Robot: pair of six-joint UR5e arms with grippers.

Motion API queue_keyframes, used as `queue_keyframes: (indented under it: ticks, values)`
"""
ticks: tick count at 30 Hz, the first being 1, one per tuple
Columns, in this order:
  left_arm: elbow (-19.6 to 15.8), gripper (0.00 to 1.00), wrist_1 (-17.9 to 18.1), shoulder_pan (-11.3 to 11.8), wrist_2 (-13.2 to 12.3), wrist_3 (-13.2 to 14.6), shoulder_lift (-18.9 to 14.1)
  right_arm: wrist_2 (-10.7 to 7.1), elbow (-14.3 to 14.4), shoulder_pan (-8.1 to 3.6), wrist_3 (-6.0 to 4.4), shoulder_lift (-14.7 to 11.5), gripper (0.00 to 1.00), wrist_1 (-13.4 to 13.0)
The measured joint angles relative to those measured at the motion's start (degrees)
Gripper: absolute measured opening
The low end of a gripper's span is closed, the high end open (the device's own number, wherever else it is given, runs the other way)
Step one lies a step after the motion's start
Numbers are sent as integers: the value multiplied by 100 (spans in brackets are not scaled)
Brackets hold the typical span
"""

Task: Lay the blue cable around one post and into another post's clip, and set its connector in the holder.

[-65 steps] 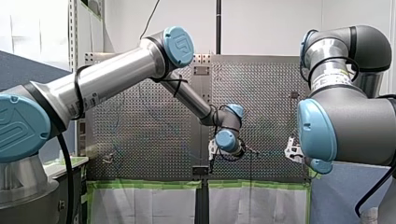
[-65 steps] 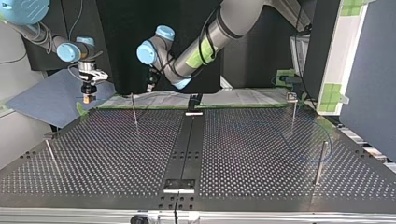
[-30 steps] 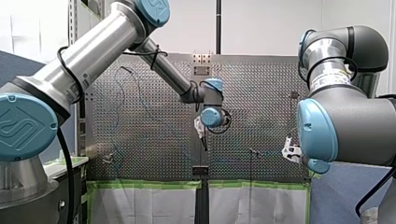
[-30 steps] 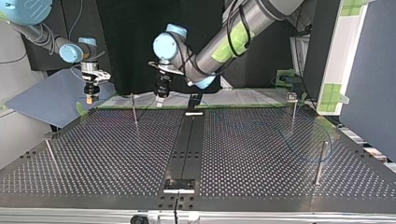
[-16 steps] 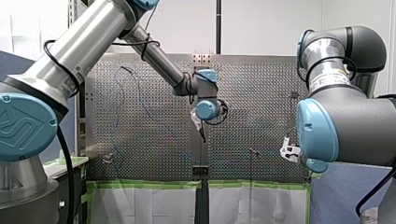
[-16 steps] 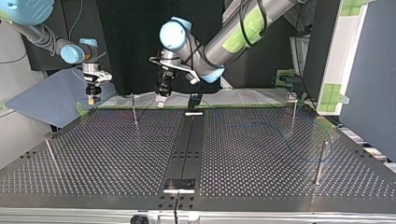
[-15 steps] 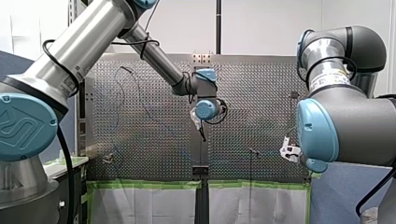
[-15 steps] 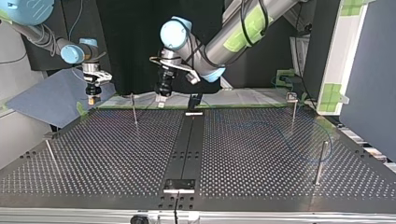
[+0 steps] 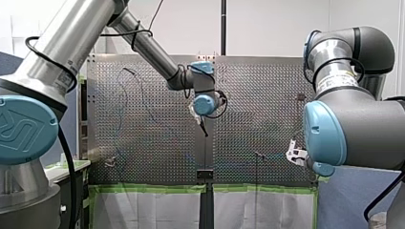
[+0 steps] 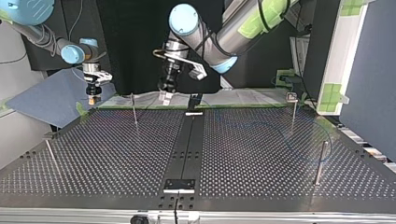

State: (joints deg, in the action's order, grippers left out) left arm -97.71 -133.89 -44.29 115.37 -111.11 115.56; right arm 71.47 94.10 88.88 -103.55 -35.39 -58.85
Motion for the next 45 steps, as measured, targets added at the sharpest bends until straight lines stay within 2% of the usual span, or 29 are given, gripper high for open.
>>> queue_keyframes:
  ticks: [7, 17, 22, 27, 35, 40, 45]
  values:
    - [-357, 100, 133, 16, 295, 50, -357, 0, 0, 8, 0, 0, 0, 9]
    - [-859, 100, 609, 62, 388, -27, -856, 0, 0, 27, 0, 0, 0, 12]
    - [-1118, 100, 835, 69, 406, -8, -958, 0, 1, 35, 0, 0, 0, 13]
    - [-1362, 100, 861, 82, 414, -11, -862, 0, 1, 37, -5, 0, 0, 13]
    - [-1776, 100, 948, 84, 488, -1, -477, 0, 0, 52, -9, 0, 0, 12]
    - [-2064, 100, 1012, 90, 694, 4, -224, 0, 0, 54, -8, 0, 0, 13]
    - [-2308, 100, 993, 93, 900, 36, -162, 14, -51, 51, 40, -5, 0, 22]
